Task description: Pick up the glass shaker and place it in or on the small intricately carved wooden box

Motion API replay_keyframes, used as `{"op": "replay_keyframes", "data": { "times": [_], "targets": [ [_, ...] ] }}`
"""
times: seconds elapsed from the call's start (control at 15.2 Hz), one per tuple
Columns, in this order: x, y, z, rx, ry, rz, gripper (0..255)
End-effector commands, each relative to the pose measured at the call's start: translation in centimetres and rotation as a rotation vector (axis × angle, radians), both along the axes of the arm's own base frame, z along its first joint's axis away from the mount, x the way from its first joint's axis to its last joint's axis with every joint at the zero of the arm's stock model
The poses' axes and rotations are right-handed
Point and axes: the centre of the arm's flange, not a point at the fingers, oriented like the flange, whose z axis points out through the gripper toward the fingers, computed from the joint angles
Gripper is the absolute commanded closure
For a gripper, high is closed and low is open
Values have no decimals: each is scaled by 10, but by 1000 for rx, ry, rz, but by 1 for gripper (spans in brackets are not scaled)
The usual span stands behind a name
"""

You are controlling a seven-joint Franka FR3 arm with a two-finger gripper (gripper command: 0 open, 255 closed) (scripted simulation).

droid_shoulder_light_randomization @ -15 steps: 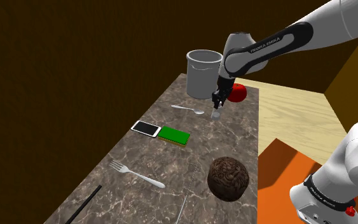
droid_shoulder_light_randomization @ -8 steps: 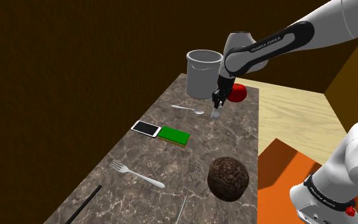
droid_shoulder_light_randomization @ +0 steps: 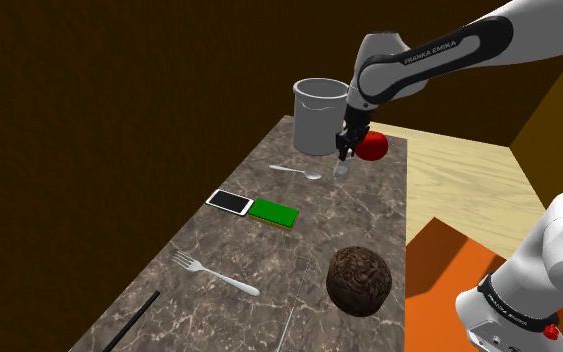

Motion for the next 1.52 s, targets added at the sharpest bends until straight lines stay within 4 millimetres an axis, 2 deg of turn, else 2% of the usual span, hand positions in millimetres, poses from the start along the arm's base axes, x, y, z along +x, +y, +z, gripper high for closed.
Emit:
{"op": "replay_keyframes", "data": {
  "times": [0.0,1.45],
  "targets": [
    [0,1,11,0,0,0,255],
    [0,1,127,0,0,0,255]
  ]
}}
